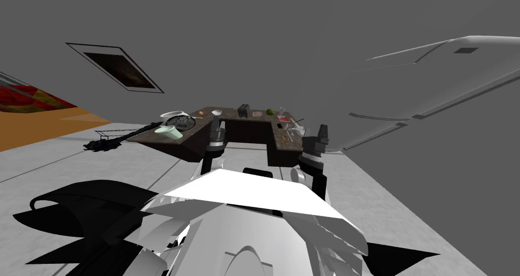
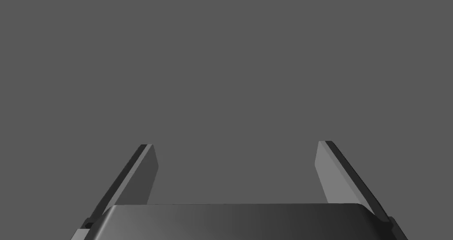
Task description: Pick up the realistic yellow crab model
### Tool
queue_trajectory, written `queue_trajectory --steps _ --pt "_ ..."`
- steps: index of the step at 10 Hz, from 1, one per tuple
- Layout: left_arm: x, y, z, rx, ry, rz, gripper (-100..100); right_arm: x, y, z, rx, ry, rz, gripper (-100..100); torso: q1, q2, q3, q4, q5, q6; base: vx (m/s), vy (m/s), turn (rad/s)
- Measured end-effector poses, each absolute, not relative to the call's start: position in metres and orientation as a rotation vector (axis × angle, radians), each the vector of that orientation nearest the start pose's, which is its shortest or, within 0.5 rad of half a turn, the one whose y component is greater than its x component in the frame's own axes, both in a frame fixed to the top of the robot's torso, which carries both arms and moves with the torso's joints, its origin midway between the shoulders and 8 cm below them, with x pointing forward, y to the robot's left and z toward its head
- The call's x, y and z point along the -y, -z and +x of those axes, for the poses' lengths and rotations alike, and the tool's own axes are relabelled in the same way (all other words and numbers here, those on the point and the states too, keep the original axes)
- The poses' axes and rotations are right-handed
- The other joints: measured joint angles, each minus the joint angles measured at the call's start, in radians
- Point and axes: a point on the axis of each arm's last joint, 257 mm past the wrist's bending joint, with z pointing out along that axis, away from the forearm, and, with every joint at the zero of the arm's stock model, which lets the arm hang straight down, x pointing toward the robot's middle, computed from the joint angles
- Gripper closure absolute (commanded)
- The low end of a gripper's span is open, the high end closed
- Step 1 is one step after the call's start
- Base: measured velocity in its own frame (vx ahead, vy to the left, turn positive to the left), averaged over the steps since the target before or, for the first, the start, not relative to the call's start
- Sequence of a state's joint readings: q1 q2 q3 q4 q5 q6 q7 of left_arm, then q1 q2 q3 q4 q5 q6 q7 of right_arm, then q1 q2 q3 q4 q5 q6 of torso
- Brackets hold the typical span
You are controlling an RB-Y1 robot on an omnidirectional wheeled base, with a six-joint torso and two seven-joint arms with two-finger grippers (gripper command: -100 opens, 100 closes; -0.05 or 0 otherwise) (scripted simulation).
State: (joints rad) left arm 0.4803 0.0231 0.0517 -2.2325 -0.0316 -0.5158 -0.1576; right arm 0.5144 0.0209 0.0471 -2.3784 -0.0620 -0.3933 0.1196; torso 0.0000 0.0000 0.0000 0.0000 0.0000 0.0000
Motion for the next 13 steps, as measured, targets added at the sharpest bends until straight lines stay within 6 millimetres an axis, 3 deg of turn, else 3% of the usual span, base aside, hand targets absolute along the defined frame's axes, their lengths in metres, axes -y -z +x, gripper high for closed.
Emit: queue_trajectory --steps 3,8,13 --pt "-0.291 -0.014 0.350 -0.691 1.089 -0.564 0 0.268 -0.032 0.345 -0.689 -1.262 0.662 -100 -0.003 0.004 0.002 0.001 -0.001 0.000 -0.069 -0.040 -0.113" --pt "-0.291 -0.014 0.350 -0.691 1.089 -0.564 0 0.268 0.012 0.358 -0.885 -1.205 0.672 -100 -0.003 0.005 0.003 0.001 -0.001 0.000 -0.070 -0.054 -0.075" --pt "-0.291 -0.014 0.350 -0.691 1.089 -0.564 0 0.282 0.082 0.365 -1.119 -1.101 0.723 -100 -0.002 0.002 0.001 0.000 -0.001 0.000 -0.027 -0.044 -0.005"
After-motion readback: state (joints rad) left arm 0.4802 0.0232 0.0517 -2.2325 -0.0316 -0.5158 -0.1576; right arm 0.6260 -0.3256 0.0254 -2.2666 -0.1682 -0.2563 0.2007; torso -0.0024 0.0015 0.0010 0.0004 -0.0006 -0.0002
